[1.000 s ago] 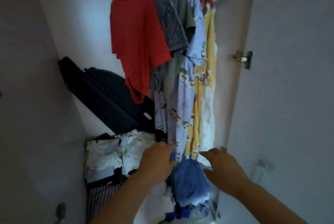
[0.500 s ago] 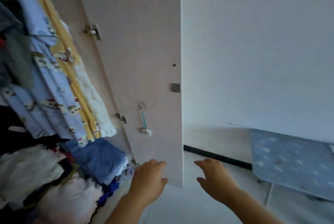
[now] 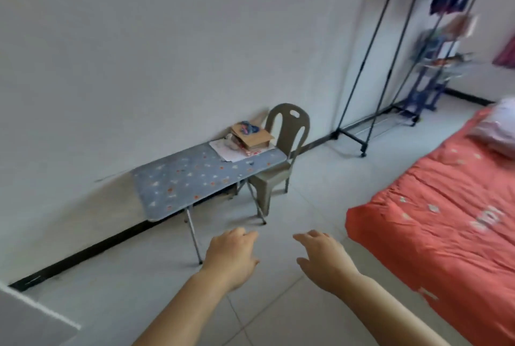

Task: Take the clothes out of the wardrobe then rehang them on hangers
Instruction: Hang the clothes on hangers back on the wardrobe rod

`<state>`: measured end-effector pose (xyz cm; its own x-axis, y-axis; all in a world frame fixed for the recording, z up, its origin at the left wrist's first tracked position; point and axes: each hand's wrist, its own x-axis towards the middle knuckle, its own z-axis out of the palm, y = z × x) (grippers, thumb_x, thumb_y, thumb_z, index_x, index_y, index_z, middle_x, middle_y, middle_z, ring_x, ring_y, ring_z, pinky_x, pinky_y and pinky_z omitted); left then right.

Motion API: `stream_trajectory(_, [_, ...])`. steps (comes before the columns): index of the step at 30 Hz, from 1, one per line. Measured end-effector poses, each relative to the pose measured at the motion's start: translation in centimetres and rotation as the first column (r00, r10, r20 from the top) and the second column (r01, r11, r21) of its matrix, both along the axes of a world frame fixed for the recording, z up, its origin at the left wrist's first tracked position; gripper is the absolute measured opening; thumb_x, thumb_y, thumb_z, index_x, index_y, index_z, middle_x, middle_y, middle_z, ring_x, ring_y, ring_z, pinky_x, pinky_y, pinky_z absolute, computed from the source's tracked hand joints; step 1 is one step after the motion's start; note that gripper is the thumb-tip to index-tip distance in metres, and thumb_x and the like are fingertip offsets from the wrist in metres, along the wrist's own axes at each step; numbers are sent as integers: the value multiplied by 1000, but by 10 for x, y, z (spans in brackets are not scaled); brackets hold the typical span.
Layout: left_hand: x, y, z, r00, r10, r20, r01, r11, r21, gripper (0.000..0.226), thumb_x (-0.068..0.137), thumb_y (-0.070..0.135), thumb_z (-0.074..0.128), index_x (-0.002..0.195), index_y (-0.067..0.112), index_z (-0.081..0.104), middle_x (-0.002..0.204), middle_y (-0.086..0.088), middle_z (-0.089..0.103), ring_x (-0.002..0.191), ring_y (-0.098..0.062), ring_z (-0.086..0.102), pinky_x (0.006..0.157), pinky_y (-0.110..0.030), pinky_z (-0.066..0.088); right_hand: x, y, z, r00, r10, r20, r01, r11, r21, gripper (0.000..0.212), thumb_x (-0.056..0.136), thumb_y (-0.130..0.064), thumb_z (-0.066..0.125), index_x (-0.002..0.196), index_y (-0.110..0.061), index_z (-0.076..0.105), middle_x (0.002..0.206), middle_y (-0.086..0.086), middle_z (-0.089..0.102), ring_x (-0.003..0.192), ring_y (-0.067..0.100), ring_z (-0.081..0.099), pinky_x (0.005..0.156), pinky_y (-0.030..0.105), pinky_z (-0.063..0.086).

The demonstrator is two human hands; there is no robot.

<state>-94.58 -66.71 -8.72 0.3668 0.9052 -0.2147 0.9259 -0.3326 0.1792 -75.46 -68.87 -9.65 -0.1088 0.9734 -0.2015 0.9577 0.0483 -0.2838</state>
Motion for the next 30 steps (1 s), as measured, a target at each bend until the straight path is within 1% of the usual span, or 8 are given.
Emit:
stream_trajectory(3, [117, 4, 1, 983, -183, -21, 183, 983, 4, 55, 95, 41, 45, 144, 24, 28, 144, -4, 36, 131, -24, 35, 105, -36, 30, 108, -32, 1, 981, -192, 23, 191, 981, 10, 52, 90, -31, 51, 141, -28, 37, 135, 0, 45, 126, 22, 40, 102, 29, 32])
stream_trajectory(6, [245, -3, 1, 936, -351, -24, 351, 936, 1, 55, 94, 42, 45, 144, 26, 28, 141, -3, 39, 131, -23, 36, 105, -33, 29, 219, -70, 3, 922, -383, 50, 383, 924, 18, 49, 88, -29, 50, 136, -26, 42, 131, 2, 47, 122, 24, 43, 101, 33, 36])
stream_trajectory(10, [402, -34, 6, 831, -556, 8, 556, 831, -13, 54, 93, 42, 48, 142, 28, 31, 138, -1, 41, 128, -22, 40, 104, -33, 32, 346, -132, 2, 800, -597, 65, 597, 802, 21, 49, 90, -30, 52, 137, -25, 41, 131, 4, 48, 122, 26, 44, 101, 35, 37])
stream_trajectory(14, [522, -74, 7, 706, -707, 39, 708, 705, -24, 55, 91, 42, 50, 141, 27, 34, 140, -1, 41, 128, -22, 40, 103, -34, 33, 434, -192, -3, 656, -753, 48, 754, 656, -14, 46, 88, -29, 53, 133, -23, 46, 130, 5, 49, 122, 26, 45, 100, 35, 36])
stream_trajectory(18, [620, -110, 3, 562, -826, 56, 827, 559, -56, 54, 91, 39, 52, 141, 29, 34, 140, -1, 42, 128, -22, 41, 102, -32, 33, 501, -248, -11, 504, -863, 38, 864, 503, -33, 45, 88, -29, 53, 131, -22, 46, 129, 3, 50, 121, 25, 46, 100, 34, 38])
stream_trajectory(21, [685, -132, -4, 469, -880, 74, 882, 463, -87, 54, 90, 38, 53, 141, 30, 35, 139, 0, 43, 126, -22, 44, 102, -32, 37, 543, -283, -18, 384, -923, 30, 923, 383, -34, 46, 89, -31, 53, 134, -23, 45, 134, 3, 47, 124, 23, 44, 102, 33, 37])
stream_trajectory(25, [766, -157, -16, 328, -942, 67, 943, 322, -80, 54, 91, 37, 53, 141, 30, 35, 138, 0, 44, 124, -23, 45, 98, -32, 38, 602, -313, -26, 250, -968, 26, 968, 249, -39, 48, 88, -31, 53, 135, -24, 45, 132, 1, 49, 122, 23, 45, 99, 32, 39])
stream_trajectory(30, [858, -174, -25, 192, -980, 60, 979, 186, -88, 52, 90, 39, 53, 138, 27, 38, 134, -2, 46, 122, -24, 46, 95, -34, 40, 674, -334, -27, 104, -994, 41, 992, 101, -81, 43, 89, -26, 52, 132, -20, 47, 131, 4, 50, 123, 24, 44, 100, 34, 39])
